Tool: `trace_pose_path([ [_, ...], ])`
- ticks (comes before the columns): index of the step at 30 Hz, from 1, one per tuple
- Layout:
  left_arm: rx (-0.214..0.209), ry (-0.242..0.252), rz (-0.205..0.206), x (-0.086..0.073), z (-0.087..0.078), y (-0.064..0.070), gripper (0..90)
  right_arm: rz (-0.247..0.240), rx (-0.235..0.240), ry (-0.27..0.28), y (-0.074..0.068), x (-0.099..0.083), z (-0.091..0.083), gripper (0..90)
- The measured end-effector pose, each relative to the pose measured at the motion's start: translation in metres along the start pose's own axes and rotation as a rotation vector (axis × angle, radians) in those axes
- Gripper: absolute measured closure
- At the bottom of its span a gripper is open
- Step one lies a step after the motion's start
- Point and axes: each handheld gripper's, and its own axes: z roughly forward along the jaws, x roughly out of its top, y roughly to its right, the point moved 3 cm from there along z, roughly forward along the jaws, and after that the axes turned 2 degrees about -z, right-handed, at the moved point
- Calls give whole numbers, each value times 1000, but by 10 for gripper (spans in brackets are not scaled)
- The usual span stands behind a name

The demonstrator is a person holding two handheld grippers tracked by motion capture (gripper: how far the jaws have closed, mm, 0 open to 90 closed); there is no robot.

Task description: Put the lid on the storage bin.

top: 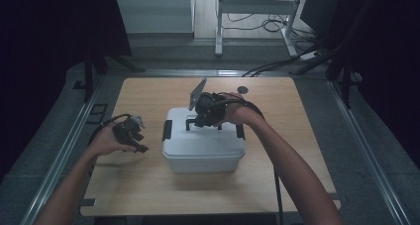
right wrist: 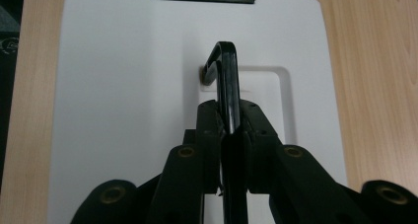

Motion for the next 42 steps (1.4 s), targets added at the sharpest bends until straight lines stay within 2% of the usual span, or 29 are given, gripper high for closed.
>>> trace_pose_path([
  [3,-3,-1,-5,-1,1,-1,408,7,7,15,-1,-2,2,791],
  [4,-3,-1,-5,-1,1,-1,408,11,8,13,-1,-3,2,757],
  [6,-1,2,-6,0,3,-1,408,23,10,8,-1,-5,2,602],
  [7,-1,2,-6,0,3,-1,408,23,10,8,-1,-5,2,602],
  [8,-3,3,-4,2,2,-1,407,43,0,13,-1,-9,0,523],
  [10,-2,4,5,4,1,-1,407,56,-5,37,-1,-11,-6,465],
  [12,-1,9,4,5,0,0,406,60,-17,85,-1,-13,-15,448],
  [14,-2,12,1,6,-1,-1,407,83,-44,119,-1,-16,-27,417],
  [21,11,35,-6,2,-5,1,405,206,-143,203,3,-44,-62,402],
  [22,12,37,-7,1,-6,1,405,231,-161,215,3,-51,-64,394],
  [24,13,40,-9,0,-6,1,405,241,-168,219,2,-55,-66,391],
  [25,12,41,-16,-2,-6,1,405,275,-187,244,2,-70,-69,382],
  [27,15,43,-13,-3,-6,0,403,285,-195,255,1,-74,-70,382],
  [29,20,57,-22,-4,-9,0,403,332,-219,289,-1,-94,-74,384],
  [37,32,80,-27,-6,-13,1,404,404,-259,336,-10,-132,-78,382],
  [42,34,80,-24,-6,-14,1,404,423,-268,332,-16,-145,-79,382],
])
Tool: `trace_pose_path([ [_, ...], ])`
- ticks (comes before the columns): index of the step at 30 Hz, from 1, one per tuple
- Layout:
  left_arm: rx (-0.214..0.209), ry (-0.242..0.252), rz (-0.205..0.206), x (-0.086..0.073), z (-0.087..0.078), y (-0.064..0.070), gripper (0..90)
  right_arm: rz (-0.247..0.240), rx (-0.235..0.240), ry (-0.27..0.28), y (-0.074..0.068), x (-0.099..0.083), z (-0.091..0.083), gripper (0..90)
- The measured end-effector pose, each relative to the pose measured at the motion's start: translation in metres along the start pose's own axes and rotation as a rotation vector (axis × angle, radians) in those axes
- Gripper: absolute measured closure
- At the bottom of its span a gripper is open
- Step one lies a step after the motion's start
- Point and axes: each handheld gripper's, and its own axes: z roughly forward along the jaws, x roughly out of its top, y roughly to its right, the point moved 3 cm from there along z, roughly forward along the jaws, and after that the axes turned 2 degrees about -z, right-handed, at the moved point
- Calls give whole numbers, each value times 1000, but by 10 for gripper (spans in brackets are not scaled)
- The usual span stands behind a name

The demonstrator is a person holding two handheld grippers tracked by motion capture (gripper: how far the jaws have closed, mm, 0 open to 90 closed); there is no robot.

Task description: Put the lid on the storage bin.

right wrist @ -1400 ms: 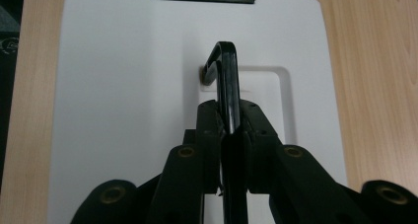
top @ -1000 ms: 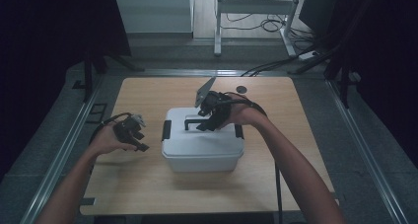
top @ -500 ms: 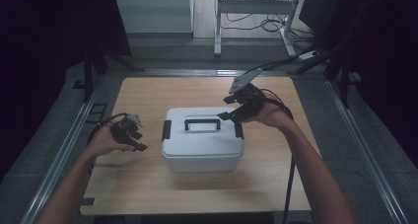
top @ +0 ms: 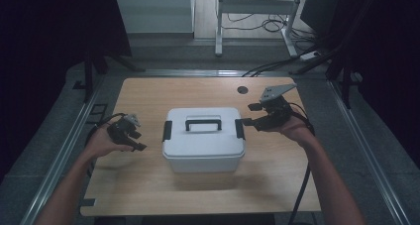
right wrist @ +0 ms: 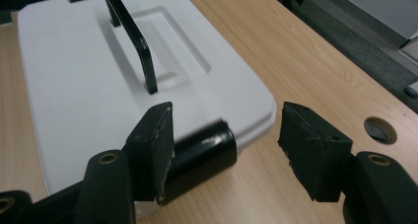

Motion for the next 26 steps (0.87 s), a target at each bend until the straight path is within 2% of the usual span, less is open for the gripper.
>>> trace_pose_path([
  [6,4,11,-7,2,0,1,403,21,-9,-18,3,-15,-5,387],
  [9,4,2,6,3,1,1,404,30,-13,-31,6,-21,-6,388],
  [17,32,59,-10,3,8,3,405,47,-29,-54,9,-36,-5,383],
  [26,47,94,-22,4,8,6,393,65,-34,-41,7,-48,-7,378],
])
